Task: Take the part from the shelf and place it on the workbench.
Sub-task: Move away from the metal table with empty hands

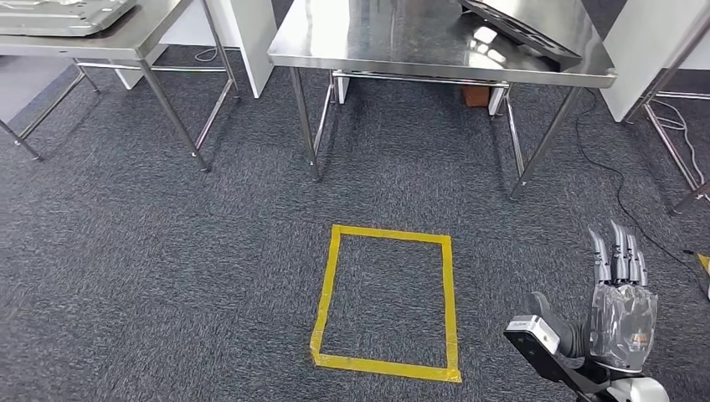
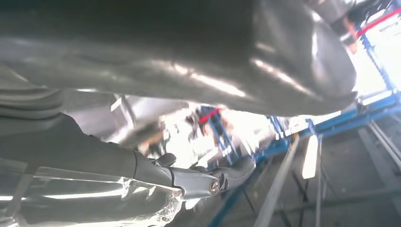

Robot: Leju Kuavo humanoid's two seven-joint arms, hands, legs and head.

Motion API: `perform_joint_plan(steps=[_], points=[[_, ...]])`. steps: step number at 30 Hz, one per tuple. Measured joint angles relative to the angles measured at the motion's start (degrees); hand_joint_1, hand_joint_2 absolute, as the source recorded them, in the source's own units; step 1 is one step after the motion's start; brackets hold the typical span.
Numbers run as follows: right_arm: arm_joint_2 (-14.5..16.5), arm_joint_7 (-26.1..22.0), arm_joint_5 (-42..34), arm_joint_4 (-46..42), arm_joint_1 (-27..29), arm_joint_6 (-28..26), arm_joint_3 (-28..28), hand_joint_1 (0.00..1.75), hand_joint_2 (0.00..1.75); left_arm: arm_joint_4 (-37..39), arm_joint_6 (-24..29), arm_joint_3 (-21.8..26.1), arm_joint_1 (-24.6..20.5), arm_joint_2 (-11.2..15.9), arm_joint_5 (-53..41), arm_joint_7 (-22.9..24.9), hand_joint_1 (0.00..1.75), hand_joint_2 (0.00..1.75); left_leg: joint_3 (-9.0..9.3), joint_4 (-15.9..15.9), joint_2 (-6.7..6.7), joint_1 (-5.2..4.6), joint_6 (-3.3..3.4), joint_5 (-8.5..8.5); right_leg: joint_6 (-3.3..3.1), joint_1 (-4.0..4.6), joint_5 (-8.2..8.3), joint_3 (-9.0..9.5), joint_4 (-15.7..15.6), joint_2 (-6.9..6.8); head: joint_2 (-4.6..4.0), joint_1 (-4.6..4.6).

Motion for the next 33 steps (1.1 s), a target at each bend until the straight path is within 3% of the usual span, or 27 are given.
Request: perform_joint_plan(steps=[1,2,4,5,6,9,11,13,15,16,18,20,22,24,26,28,30,31,32,33], points=[[0.0,0.0,-1.1,0.5,0.5,-0.1,-0.2,0.0,0.0,0.0,0.1,0.0,0.1,0.0,-0.1,0.2,0.0,0.0,0.55,-0.5,0.17,0.0,0.06,0.71,-0.04,0.09,0.04,-0.1,0.0,-0.66,0.0,-0.01],[0.1,0.0,-2.3,1.2,0.9,-0.3,-0.5,0.0,0.0,0.0,0.3,0.1,0.1,0.1,-0.1,0.4,0.0,0.0,2.36,-3.3,0.57,0.01,0.19,2.27,-0.06,0.14,0.06,-0.11,0.0,-1.3,0.0,-0.01],[0.4,0.0,-4.9,3.5,1.6,-1.0,-1.4,0.0,0.0,0.0,0.8,0.4,-0.1,0.1,-0.2,0.9,0.0,0.0,7.44,-11.6,2.8,-0.15,0.58,5.37,0.03,0.44,0.03,0.05,0.1,-2.52,0.0,-0.04],[0.6,-0.2,-6.1,5.1,1.8,-1.5,-2.1,0.0,0.0,0.0,1.1,0.6,-0.3,0.1,-0.3,1.2,0.0,0.0,9.09,-14.5,3.7,-0.29,0.81,6.15,0.14,0.67,0.02,0.14,0.1,-3.03,0.0,0.09],[0.9,-0.6,-7.1,6.8,2.0,-2.0,-2.9,0.0,0.0,0.0,1.3,0.8,-0.4,0.0,-0.3,1.4,0.0,0.0,9.79,-16.1,4.23,-0.47,1.02,6.37,0.31,0.89,0.03,0.18,0.2,-3.55,0.0,0.24],[2.0,-1.7,-9.5,13.3,1.9,-3.4,-5.2,0.0,0.0,0.0,1.7,1.2,0.0,-0.1,-0.8,1.7,0.0,0.0,9.38,-16.7,2.89,-0.74,1.99,6.84,1.17,1.05,0.04,0.11,0.3,-4.46,0.0,0.56],[2.8,-3.0,-11.4,20.4,1.0,-4.5,-7.6,0.0,0.0,0.0,1.8,1.4,0.2,-0.2,-1.4,1.9,0.0,0.0,9.21,-17.2,1.81,-0.51,2.95,7.6,1.37,0.82,-1.76,-1.16,3.0,-2.04,0.0,0.71],[3.3,-4.3,-12.8,30.3,-0.8,-6.6,-10.8,0.0,0.0,0.0,1.6,1.5,0.3,-0.1,-2.3,2.2,0.0,0.0,8.68,-17.3,0.5,-0.44,3.5,8.12,1.04,0.51,-5.28,-4.31,9.9,1.04,0.01,0.89],[3.6,-5.5,-13.8,41.6,-3.3,-9.3,-14.3,0.0,0.0,0.0,1.4,1.5,0.9,0.2,-3.7,2.8,0.0,0.0,8.2,-17.2,-1.05,-0.51,3.56,8.42,1.17,0.46,-7.35,-6.88,15.7,1.93,0.01,0.94],[3.7,-6.1,-14.3,47.2,-4.7,-10.5,-15.9,0.0,0.0,-0.1,1.4,1.5,1.3,0.3,-4.5,3.2,0.0,0.0,8.08,-17.2,-1.81,-0.53,3.51,8.54,1.51,0.46,-7.07,-6.8,15.8,2.08,0.01,0.96],[3.7,-5.9,-15.2,58.5,-7.4,-11.4,-18.7,0.0,0.0,-0.1,1.4,1.5,2.0,0.7,-6.0,4.3,0.0,0.0,7.95,-17.0,-3.33,-0.54,3.32,8.67,2.43,0.33,-4.34,-3.6,9.8,3.08,0.0,0.98],[3.6,-3.5,-15.4,68.5,-9.5,-9.5,-20.9,0.0,0.0,-0.1,1.5,1.5,2.3,1.2,-7.4,5.7,0.0,0.0,7.61,-16.5,-4.76,-0.75,2.93,8.67,2.69,0.1,-1.97,-0.18,2.6,5.41,0.01,0.99],[3.7,0.0,-15.0,75.5,-10.3,-6.1,-22.1,0.0,0.0,0.0,1.8,1.4,2.6,1.8,-8.7,7.1,0.0,0.0,7.1,-16.2,-6.13,-0.91,2.33,8.76,2.19,0.17,-1.51,0.81,0.4,6.22,0.01,0.9],[3.9,4.1,-14.1,80.2,-10.7,-2.4,-22.4,0.0,0.0,0.0,2.8,1.4,3.3,2.3,-9.9,8.7,0.0,0.0,6.65,-16.0,-6.78,-0.75,1.68,8.9,1.45,0.08,-1.29,0.97,0.4,4.97,0.0,0.8],[4.1,9.9,-12.3,83.6,-11.2,2.6,-22.4,0.0,0.0,0.2,4.8,1.0,3.6,2.6,-11.8,10.9,0.0,0.0,5.55,-13.9,-4.29,-0.74,1.08,7.4,0.63,-0.19,-0.99,1.09,0.3,3.73,0.0,0.52],[4.4,15.8,-10.2,86.2,-11.3,7.8,-22.1,0.0,0.0,0.4,6.8,0.2,3.3,2.7,-14.2,13.0,0.0,0.0,2.55,-7.4,-1.06,-0.72,0.59,3.61,0.11,-0.07,-0.95,1.04,0.2,2.16,0.0,0.19],[4.8,20.2,-7.3,88.1,-11.3,12.0,-21.1,0.0,0.0,0.7,7.7,-1.1,3.1,2.7,-16.9,14.8,0.0,0.0,-0.75,-0.3,-0.11,-0.47,0.25,0.72,-0.05,0.14,-1.01,0.88,0.3,0.53,0.01,0.12],[5.1,22.8,-5.2,88.8,-11.3,14.1,-20.2,0.0,0.0,1.0,7.7,-2.1,3.0,2.7,-18.8,15.9,0.0,0.0,-1.15,0.8,0.09,-0.35,0.16,0.78,-0.07,0.18,-1.03,0.76,0.3,-0.18,0.01,0.09],[5.5,25.8,-3.2,89.4,-11.5,16.6,-19.0,0.0,0.0,1.3,7.3,-3.2,3.0,2.7,-20.5,17.0,0.0,0.0,-0.39,-0.3,0.31,-0.22,0.1,1.81,-0.09,0.19,-1.07,0.68,0.3,-0.81,0.01,0.1],[5.9,28.9,-1.5,89.8,-11.7,19.2,-17.8,0.0,0.0,1.5,6.7,-4.3,3.0,2.7,-21.9,18.0,0.0,0.0,1.37,-3.4,0.74,-0.12,0.1,3.43,-0.11,0.18,-1.11,0.64,0.3,-1.38,0.01,0.09]])
